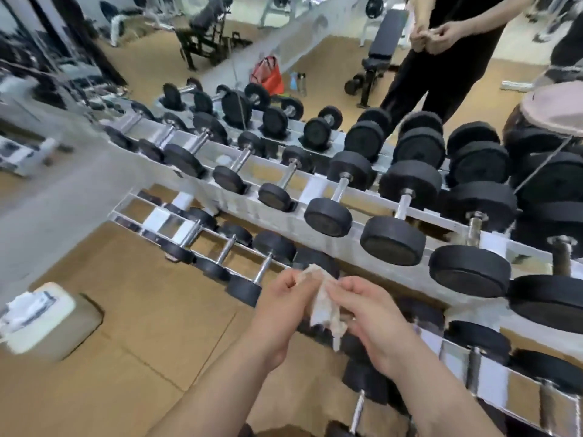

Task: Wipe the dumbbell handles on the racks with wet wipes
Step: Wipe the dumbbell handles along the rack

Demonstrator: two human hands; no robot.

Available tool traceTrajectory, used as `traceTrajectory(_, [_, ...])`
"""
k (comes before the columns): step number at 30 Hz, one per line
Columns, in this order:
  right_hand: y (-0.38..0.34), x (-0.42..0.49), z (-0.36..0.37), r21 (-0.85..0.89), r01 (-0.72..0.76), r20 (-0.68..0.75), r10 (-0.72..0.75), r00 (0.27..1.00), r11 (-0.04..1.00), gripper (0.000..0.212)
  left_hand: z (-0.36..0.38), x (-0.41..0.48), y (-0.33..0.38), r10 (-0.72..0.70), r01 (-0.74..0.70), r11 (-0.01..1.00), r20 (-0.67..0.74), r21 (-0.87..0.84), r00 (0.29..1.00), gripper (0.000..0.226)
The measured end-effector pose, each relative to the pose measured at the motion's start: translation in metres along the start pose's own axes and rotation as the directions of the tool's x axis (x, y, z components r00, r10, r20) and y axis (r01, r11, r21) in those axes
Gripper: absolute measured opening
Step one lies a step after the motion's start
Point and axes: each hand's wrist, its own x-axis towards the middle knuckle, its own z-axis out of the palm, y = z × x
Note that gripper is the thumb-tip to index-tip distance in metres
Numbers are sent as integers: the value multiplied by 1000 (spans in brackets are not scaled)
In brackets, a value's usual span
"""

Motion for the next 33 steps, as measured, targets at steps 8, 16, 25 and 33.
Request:
traceTrajectory(8, [-16,62,245,128,-118,191,93,977,985,23,-241,2,24,-9,-32,985,-239,-168,971,12])
traceTrajectory(16, [-15,135,476,121,-202,158,182,971,972,24,-465,41,58,-42,-20,980,-302,-200,952,18])
traceTrajectory(25, [-38,231,554,-26,-146,-4,146,989,989,15,-573,136,86,-173,145,971,-138,-192,975,29])
traceTrajectory(33, [-41,357,568,-207,-97,1,99,995,974,23,-604,259,96,-236,219,948,-50,-231,970,37])
